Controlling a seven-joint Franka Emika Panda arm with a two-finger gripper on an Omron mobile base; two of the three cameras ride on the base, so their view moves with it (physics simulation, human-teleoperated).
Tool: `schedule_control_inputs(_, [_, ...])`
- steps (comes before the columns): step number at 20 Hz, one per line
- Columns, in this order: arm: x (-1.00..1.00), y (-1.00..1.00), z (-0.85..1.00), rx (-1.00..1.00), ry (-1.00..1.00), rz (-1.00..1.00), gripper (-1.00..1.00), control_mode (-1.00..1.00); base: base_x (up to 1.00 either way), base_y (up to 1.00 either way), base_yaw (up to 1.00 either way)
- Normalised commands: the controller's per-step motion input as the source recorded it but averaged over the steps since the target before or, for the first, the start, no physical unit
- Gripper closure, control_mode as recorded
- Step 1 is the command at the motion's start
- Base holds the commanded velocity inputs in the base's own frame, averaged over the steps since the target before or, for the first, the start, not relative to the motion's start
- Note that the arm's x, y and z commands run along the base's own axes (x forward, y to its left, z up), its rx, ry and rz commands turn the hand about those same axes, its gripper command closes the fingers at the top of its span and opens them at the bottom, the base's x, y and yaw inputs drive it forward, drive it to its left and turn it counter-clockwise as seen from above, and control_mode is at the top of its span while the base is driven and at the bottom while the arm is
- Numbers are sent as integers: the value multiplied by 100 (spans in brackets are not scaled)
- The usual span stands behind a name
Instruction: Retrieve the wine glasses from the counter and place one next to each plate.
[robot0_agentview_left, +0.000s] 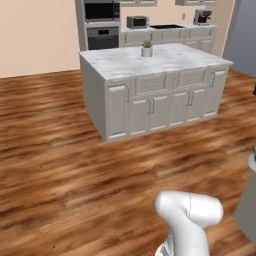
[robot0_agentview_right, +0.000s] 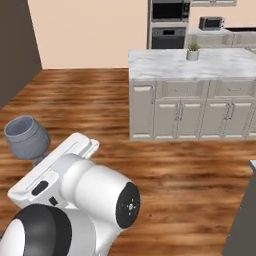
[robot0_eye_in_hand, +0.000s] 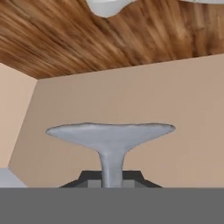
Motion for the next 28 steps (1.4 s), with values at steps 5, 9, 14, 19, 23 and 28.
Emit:
schedule_control_inputs(5, [0, 0, 0, 0, 0, 0, 100, 100, -100, -16, 9])
schedule_control_inputs(9, [0, 0, 0, 0, 0, 0, 100, 100, -100, -3, 8])
schedule_control_inputs(14, [0, 0, 0, 0, 0, 0, 100, 100, -100, -38, 10])
schedule_control_inputs(19, [0, 0, 0, 0, 0, 0, 100, 100, -100, -44, 9])
schedule_control_inputs(23, [0, 0, 0, 0, 0, 0, 100, 100, -100, -64, 11])
schedule_control_inputs(28, [0, 0, 0, 0, 0, 0, 100, 100, -100, -56, 11])
